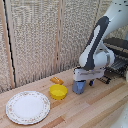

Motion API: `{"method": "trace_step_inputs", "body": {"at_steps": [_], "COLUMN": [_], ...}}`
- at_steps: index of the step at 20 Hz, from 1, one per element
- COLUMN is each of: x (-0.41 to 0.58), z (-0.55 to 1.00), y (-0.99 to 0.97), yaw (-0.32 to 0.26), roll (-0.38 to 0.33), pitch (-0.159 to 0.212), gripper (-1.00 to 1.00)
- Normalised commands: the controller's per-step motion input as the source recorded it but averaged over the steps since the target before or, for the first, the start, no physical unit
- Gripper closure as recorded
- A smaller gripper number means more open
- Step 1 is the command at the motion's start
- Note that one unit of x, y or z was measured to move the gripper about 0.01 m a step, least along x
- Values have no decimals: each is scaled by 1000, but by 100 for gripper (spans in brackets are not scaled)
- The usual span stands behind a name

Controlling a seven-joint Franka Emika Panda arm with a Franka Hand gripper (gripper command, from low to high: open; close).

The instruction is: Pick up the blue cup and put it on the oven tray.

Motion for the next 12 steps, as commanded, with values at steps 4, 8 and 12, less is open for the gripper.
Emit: {"method": "trace_step_inputs", "body": {"at_steps": [4, 8, 12], "x": [16, 22, 157], "z": [-1, 0, 216], "y": [149, 118, -24], "yaw": [-1, -32, -81], "roll": [0, 0, 0], "pitch": [0, 6, 22], "gripper": [100, 100, 100]}}
